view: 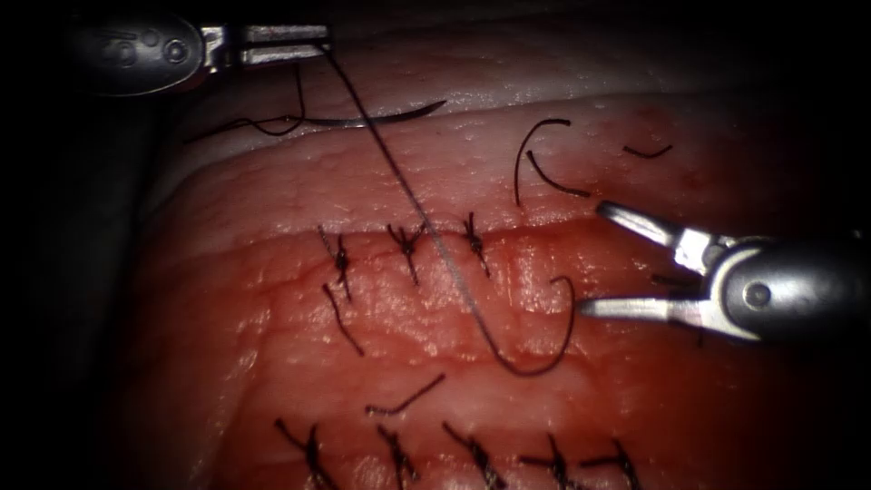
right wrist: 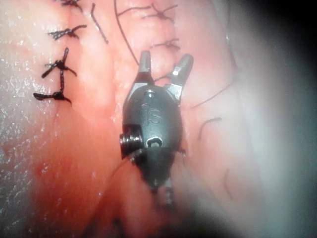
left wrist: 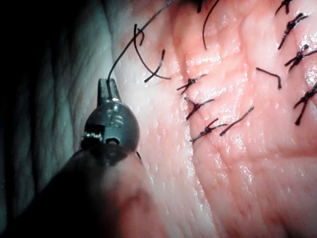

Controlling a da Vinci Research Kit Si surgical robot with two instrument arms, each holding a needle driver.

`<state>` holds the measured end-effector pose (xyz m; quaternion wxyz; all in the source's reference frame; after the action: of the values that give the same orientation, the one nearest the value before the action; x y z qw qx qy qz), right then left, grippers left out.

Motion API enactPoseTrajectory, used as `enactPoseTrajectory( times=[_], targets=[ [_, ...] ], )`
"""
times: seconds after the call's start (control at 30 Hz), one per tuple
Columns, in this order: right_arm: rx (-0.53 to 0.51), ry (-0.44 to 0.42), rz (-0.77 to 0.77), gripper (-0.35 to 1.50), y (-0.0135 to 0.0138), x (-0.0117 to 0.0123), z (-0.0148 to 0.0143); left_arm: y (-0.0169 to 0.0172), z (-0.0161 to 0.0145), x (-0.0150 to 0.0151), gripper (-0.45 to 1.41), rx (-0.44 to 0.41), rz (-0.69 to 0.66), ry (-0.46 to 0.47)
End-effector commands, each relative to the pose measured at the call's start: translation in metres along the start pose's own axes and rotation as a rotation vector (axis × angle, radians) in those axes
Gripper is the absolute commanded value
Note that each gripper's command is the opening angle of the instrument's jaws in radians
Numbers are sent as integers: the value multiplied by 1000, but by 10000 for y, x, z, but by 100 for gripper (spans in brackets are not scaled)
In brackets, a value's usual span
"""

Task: Wound Closure
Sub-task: Create two wraps counter-clockwise around right needle holder

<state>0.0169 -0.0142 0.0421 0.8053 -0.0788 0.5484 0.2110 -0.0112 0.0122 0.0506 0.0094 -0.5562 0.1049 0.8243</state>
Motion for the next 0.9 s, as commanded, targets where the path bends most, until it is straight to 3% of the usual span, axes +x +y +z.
enactPoseTrajectory(
  times=[0.03, 0.27, 0.33, 0.4, 0.67, 0.9],
  targets=[
    [12, -16, -3, -5, -1, -3, 19, 5, 10, -8, -45, -4, -8, 8],
    [44, -76, -7, -16, 5, -9, 29, 20, 14, -19, -45, -11, -33, 32],
    [51, -86, -9, -35, 2, -9, 33, 23, 17, -18, -45, -15, -42, 43],
    [60, -78, -8, -35, -2, -7, 39, 24, 22, -16, -45, -14, -48, 48],
    [55, 77, 21, -35, -32, 19, 89, 33, 60, -3, -45, 0, -68, 83],
    [4, 190, 47, -35, -34, 42, 110, 58, 70, -12, -45, 0, -75, 97]
  ],
)
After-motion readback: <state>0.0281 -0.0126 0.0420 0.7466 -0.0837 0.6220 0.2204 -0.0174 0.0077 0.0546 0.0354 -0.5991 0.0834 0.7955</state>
